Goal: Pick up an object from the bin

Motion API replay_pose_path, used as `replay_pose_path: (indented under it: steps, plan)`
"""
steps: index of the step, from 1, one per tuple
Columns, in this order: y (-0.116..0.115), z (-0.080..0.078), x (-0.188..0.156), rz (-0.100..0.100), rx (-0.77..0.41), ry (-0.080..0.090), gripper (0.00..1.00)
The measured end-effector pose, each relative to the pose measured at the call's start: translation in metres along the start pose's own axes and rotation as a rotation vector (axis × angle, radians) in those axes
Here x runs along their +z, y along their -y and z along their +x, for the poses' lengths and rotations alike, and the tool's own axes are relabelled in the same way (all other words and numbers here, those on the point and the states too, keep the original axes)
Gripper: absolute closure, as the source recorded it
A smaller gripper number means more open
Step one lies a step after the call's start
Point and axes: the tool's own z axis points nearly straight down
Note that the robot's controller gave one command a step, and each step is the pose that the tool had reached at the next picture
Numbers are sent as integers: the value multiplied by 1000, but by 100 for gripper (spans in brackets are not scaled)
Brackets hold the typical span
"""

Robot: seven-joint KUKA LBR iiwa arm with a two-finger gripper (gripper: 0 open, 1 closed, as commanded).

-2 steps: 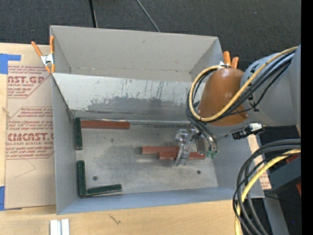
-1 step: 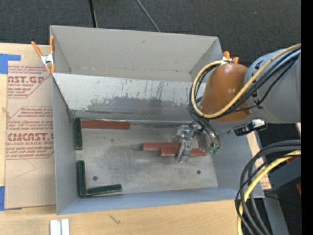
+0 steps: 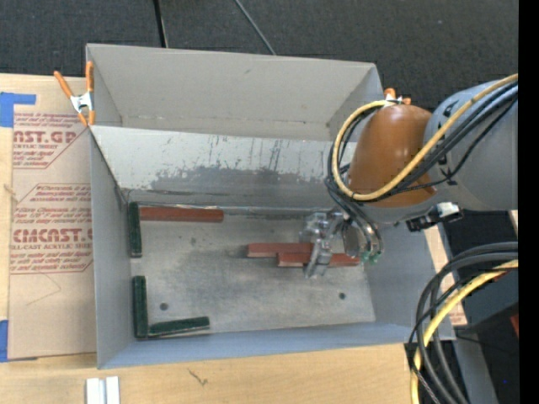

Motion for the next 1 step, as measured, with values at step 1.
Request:
replay_pose_path:
  steps: [1]
  plan:
    - [0, 1, -10, 0, 0, -1, 100]
